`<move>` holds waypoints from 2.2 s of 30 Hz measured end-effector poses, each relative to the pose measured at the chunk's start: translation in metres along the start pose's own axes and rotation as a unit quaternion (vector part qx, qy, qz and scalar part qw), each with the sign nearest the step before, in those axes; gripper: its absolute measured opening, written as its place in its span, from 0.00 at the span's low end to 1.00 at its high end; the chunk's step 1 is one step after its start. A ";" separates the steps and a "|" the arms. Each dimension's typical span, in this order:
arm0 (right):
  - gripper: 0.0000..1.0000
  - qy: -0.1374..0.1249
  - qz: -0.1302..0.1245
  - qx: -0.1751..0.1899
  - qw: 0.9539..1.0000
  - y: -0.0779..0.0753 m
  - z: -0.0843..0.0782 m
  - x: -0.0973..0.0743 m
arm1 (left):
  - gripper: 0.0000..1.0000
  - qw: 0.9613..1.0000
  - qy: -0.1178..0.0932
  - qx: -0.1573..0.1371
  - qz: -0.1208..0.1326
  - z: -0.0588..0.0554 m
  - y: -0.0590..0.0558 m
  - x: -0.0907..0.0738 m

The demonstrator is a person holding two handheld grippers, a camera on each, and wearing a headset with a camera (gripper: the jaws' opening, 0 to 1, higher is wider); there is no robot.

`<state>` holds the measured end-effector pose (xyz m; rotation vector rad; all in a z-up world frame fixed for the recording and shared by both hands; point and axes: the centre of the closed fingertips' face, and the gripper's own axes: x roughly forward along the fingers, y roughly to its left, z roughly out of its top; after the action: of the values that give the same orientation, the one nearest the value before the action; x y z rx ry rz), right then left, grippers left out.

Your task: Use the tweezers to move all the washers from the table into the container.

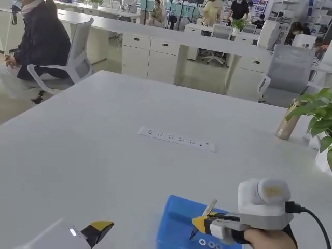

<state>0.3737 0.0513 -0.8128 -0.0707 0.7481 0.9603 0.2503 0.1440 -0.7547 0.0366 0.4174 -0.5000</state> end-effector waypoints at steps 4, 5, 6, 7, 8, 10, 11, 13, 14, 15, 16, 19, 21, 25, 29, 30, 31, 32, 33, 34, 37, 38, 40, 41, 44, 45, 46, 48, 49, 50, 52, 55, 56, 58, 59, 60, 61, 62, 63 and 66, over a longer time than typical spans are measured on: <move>0.03 0.003 -0.001 -0.002 1.000 0.000 -0.002 0.001 | 0.75 1.000 0.000 0.000 0.000 0.000 0.000 0.000; 0.03 0.004 -0.001 -0.002 1.000 0.000 -0.002 0.001 | 0.75 1.000 0.000 0.001 0.000 0.000 0.000 0.000; 0.03 0.003 -0.002 -0.003 1.000 0.000 -0.001 0.001 | 0.75 1.000 0.000 0.000 0.000 0.000 0.000 0.000; 0.03 0.003 -0.002 -0.003 1.000 0.000 -0.002 0.001 | 0.75 1.000 0.000 0.000 0.000 0.000 0.000 0.000; 0.03 0.004 -0.001 -0.003 1.000 0.000 -0.002 0.000 | 0.75 1.000 0.000 0.000 0.000 0.000 0.000 0.000; 0.03 0.004 -0.002 -0.004 1.000 0.001 -0.002 0.000 | 0.75 1.000 0.000 0.000 0.000 0.000 0.000 0.000; 0.03 0.004 -0.003 -0.005 1.000 0.001 -0.002 0.000 | 0.75 1.000 0.000 0.000 0.000 0.000 0.000 0.000; 0.03 0.005 -0.001 -0.006 1.000 0.002 -0.002 0.000 | 0.75 1.000 0.001 0.001 -0.001 0.000 0.000 0.000; 0.03 0.006 0.001 -0.005 1.000 0.003 -0.002 -0.001 | 0.75 1.000 0.001 0.001 -0.001 0.000 -0.001 0.000; 0.03 0.005 0.001 -0.006 1.000 0.003 -0.002 -0.001 | 0.75 1.000 0.001 0.002 -0.002 0.000 -0.001 0.000; 0.03 0.003 0.001 -0.009 1.000 0.004 -0.001 -0.002 | 0.75 1.000 0.002 0.002 -0.002 0.000 -0.001 0.000; 0.03 0.005 -0.001 -0.014 1.000 0.004 -0.002 -0.003 | 0.75 1.000 0.002 0.003 -0.002 0.000 -0.002 0.000; 0.03 0.000 0.000 -0.012 1.000 0.005 0.000 -0.006 | 0.75 1.000 0.003 0.003 -0.003 -0.001 -0.002 0.001; 0.03 -0.006 0.001 -0.015 1.000 0.008 0.004 -0.010 | 0.75 1.000 0.004 0.005 -0.004 -0.001 -0.002 0.001; 0.03 -0.018 0.002 -0.014 1.000 0.011 0.009 -0.015 | 0.75 1.000 0.005 0.004 -0.005 -0.001 -0.003 0.001; 0.03 -0.022 0.003 -0.014 1.000 0.012 0.010 -0.017 | 0.75 1.000 0.005 0.005 -0.006 -0.001 -0.003 0.001; 0.03 -0.025 0.003 -0.013 1.000 0.013 0.011 -0.019 | 0.75 1.000 0.006 0.006 -0.006 -0.002 -0.003 0.001; 0.03 -0.027 0.004 -0.012 1.000 0.014 0.011 -0.020 | 0.75 1.000 0.006 0.006 -0.006 -0.002 -0.003 0.001; 0.03 -0.031 0.006 -0.012 0.999 0.016 0.012 -0.022 | 0.75 1.000 0.007 0.006 -0.006 -0.002 -0.004 0.001; 0.03 -0.032 0.006 -0.012 0.999 0.016 0.013 -0.023 | 0.75 1.000 0.007 0.006 -0.006 -0.002 -0.004 0.001; 0.03 -0.038 0.009 -0.009 0.999 0.020 0.013 -0.027 | 0.75 1.000 0.007 0.006 -0.006 -0.002 -0.004 0.000; 0.03 -0.040 0.010 -0.008 0.999 0.021 0.012 -0.029 | 0.75 1.000 0.007 0.006 -0.006 -0.002 -0.004 0.000; 0.03 -0.043 0.011 -0.006 0.999 0.024 0.012 -0.032 | 0.75 1.000 0.007 0.006 -0.006 -0.002 -0.003 0.000; 0.03 -0.045 0.012 -0.005 0.999 0.025 0.013 -0.033 | 0.75 1.000 0.007 0.006 -0.006 -0.002 -0.003 0.000; 0.03 -0.053 0.013 -0.001 0.998 0.027 0.015 -0.038 | 0.74 1.000 0.006 0.006 -0.004 -0.002 -0.003 0.000; 0.03 -0.056 0.013 -0.001 0.998 0.028 0.016 -0.041 | 0.74 1.000 0.006 0.006 -0.004 -0.002 -0.003 0.000; 0.03 -0.058 0.012 0.001 0.998 0.029 0.016 -0.042 | 0.74 1.000 0.006 0.005 -0.004 -0.002 -0.002 0.000; 0.03 -0.068 0.009 0.007 0.998 0.031 0.017 -0.046 | 0.74 1.000 0.005 0.005 -0.002 -0.002 -0.002 0.000; 0.03 -0.078 0.013 0.016 0.997 0.035 0.019 -0.049 | 0.74 1.000 0.005 0.005 -0.002 -0.001 -0.002 0.000; 0.03 -0.082 0.015 0.020 0.996 0.037 0.020 -0.051 | 0.74 1.000 0.004 0.003 -0.002 -0.001 -0.001 0.000; 0.03 -0.088 0.013 0.022 0.996 0.039 0.021 -0.054 | 0.74 1.000 0.005 0.003 -0.002 -0.002 -0.001 0.000; 0.03 -0.091 0.019 0.024 0.995 0.045 0.018 -0.057 | 0.74 1.000 0.006 0.005 -0.003 -0.002 -0.002 0.000; 0.03 -0.091 0.021 0.024 0.995 0.046 0.017 -0.057 | 0.74 1.000 0.007 0.006 -0.004 -0.002 -0.002 0.001; 0.03 -0.088 0.025 0.025 0.995 0.049 0.012 -0.057 | 0.74 1.000 0.007 0.006 -0.004 -0.002 -0.002 0.001; 0.03 -0.086 0.026 0.026 0.996 0.050 0.010 -0.057 | 0.74 1.000 0.007 0.006 -0.004 -0.002 -0.002 0.001; 0.03 -0.083 0.028 0.027 0.996 0.052 0.006 -0.057 | 0.74 1.000 0.007 0.005 -0.004 -0.002 -0.002 0.001; 0.03 -0.082 0.029 0.027 0.996 0.053 0.004 -0.056 | 0.74 1.000 0.007 0.005 -0.004 -0.002 -0.002 0.001; 0.03 -0.081 0.032 0.030 0.996 0.054 0.002 -0.056 | 0.74 1.000 0.007 0.005 -0.004 -0.002 -0.002 0.001; 0.03 -0.080 0.034 0.030 0.996 0.056 0.000 -0.055 | 0.74 1.000 0.007 0.005 -0.004 -0.002 -0.002 0.000; 0.03 -0.072 0.037 0.024 0.996 0.059 -0.006 -0.053 | 0.74 1.000 0.007 0.006 -0.003 -0.002 -0.002 0.001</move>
<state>0.3071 0.0465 -0.7694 0.0688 0.6433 1.0060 0.2487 0.1421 -0.7569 0.0507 0.4292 -0.5091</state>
